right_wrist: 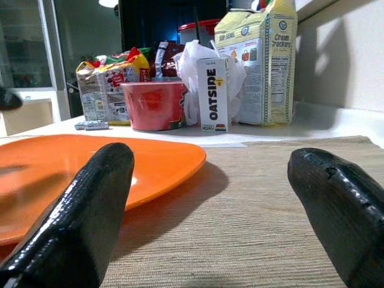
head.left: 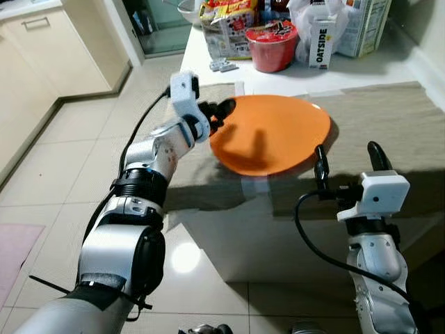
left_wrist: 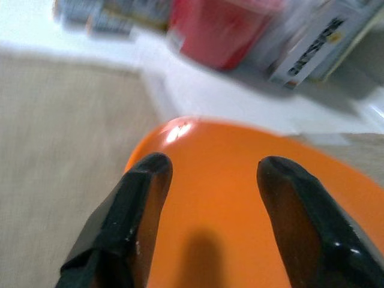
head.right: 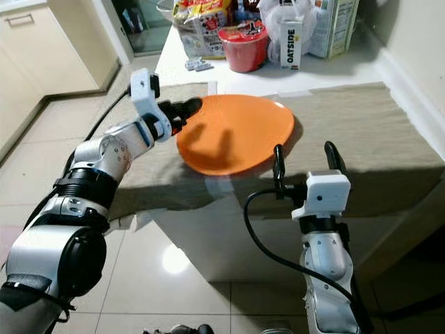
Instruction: Setting the table
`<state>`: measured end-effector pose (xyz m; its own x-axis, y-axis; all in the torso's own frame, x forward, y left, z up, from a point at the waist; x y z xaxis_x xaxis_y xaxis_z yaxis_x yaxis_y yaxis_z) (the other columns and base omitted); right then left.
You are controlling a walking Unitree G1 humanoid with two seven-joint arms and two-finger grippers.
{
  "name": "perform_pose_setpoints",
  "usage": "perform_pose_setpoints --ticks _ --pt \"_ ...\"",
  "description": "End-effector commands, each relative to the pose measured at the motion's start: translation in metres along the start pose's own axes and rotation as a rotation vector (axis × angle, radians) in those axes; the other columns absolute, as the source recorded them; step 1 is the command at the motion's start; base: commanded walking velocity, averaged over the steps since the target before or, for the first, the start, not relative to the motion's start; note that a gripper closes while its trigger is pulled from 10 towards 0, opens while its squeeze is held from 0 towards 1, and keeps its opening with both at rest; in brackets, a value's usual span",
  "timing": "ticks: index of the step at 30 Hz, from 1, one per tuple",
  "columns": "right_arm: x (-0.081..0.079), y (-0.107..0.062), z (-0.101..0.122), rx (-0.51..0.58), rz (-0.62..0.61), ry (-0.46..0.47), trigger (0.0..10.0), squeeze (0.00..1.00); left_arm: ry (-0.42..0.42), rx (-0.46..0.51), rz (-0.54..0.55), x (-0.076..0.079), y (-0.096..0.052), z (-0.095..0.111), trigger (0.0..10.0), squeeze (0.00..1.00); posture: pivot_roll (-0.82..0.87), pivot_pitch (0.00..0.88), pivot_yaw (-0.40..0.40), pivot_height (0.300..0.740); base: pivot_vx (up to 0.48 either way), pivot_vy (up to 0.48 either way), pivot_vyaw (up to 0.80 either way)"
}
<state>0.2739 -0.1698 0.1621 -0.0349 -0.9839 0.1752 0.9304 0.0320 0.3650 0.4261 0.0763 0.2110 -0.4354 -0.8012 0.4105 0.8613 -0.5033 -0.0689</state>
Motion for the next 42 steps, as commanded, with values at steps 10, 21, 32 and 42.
perform_pose_setpoints --ticks 10,21,32,42 --pt "-0.006 -0.001 0.001 -0.002 0.014 0.006 10.0 0.0 0.119 -0.042 0.06 -0.016 -0.006 -0.004 10.0 1.0 -0.34 0.077 0.231 0.74 0.0 0.0 0.0" --pt "-0.007 0.0 0.001 -0.004 0.02 0.007 10.0 0.0 0.191 -0.12 0.106 -0.036 -0.016 -0.014 10.0 0.0 -0.33 0.079 0.226 0.74 0.0 0.0 0.0" --pt "-0.005 -0.001 0.0 -0.01 0.028 0.0 10.0 0.0 0.139 -0.157 0.12 -0.046 -0.02 -0.024 10.0 0.0 -0.34 0.088 0.213 0.74 0.0 0.0 0.0" --pt "-0.005 -0.002 0.0 -0.012 0.033 -0.005 10.0 0.0 0.068 -0.141 0.067 -0.035 -0.016 -0.023 10.0 0.0 -0.34 0.085 0.213 0.74 0.0 0.0 0.0"
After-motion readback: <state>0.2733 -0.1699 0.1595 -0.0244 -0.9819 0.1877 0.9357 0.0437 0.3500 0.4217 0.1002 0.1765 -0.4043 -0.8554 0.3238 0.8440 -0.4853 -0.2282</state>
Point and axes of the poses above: a point about 5 cm out from each wrist's last joint towards the gripper, its own y axis pointing out of the wrist towards the gripper, its own z axis along the axis of the wrist's last joint, x = y × z, the point moved 3 cm from there along y, pointing out of the wrist towards the gripper, and after that the axes turned 1 degree about -y, right-handed, at the moved point
